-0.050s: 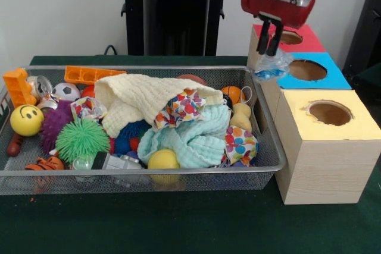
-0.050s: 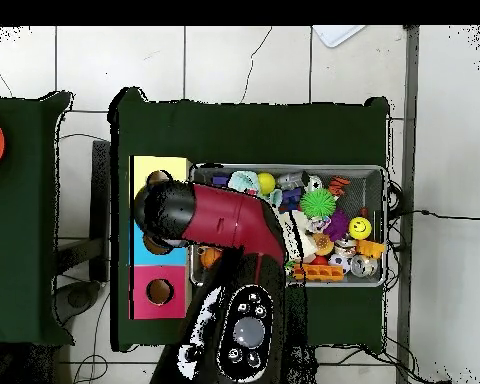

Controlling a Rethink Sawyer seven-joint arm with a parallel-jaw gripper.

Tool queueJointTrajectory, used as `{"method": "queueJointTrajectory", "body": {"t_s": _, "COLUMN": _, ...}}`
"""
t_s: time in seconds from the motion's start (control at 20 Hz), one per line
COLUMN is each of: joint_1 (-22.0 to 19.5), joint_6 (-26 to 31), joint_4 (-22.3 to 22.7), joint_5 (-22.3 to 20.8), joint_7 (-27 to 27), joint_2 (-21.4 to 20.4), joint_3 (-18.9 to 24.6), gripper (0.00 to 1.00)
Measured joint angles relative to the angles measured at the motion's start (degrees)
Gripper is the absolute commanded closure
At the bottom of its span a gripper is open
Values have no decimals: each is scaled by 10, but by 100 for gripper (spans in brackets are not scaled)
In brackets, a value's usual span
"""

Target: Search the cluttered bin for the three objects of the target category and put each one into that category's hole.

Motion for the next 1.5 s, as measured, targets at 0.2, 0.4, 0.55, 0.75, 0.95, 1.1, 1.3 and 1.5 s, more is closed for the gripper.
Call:
{"method": "queueJointTrajectory", "body": {"t_s": 0.2, "joint_1": 11, "joint_6": 0, "joint_4": -16, "joint_5": 6, "joint_7": 20, "joint_2": 14, "joint_3": -3, "gripper": 100}}
{"method": "queueJointTrajectory", "body": {"t_s": 0.4, "joint_1": 20, "joint_6": 2, "joint_4": -38, "joint_5": 10, "joint_7": 42, "joint_2": 23, "joint_3": -7, "gripper": 100}}
{"method": "queueJointTrajectory", "body": {"t_s": 0.55, "joint_1": 22, "joint_6": 5, "joint_4": -41, "joint_5": 10, "joint_7": 44, "joint_2": 20, "joint_3": -8, "gripper": 100}}
{"method": "queueJointTrajectory", "body": {"t_s": 0.75, "joint_1": 26, "joint_6": 11, "joint_4": -40, "joint_5": 10, "joint_7": 44, "joint_2": 6, "joint_3": -12, "gripper": 100}}
{"method": "queueJointTrajectory", "body": {"t_s": 0.95, "joint_1": 32, "joint_6": 17, "joint_4": -28, "joint_5": 11, "joint_7": 44, "joint_2": -24, "joint_3": -19, "gripper": 100}}
{"method": "queueJointTrajectory", "body": {"t_s": 1.1, "joint_1": 36, "joint_6": 25, "joint_4": -14, "joint_5": 10, "joint_7": 44, "joint_2": -53, "joint_3": -24, "gripper": 100}}
{"method": "queueJointTrajectory", "body": {"t_s": 1.3, "joint_1": 38, "joint_6": 31, "joint_4": -4, "joint_5": 11, "joint_7": 44, "joint_2": -76, "joint_3": -28, "gripper": 100}}
{"method": "queueJointTrajectory", "body": {"t_s": 1.5, "joint_1": 42, "joint_6": 32, "joint_4": 12, "joint_5": 11, "joint_7": 44, "joint_2": -100, "joint_3": -33, "gripper": 100}}
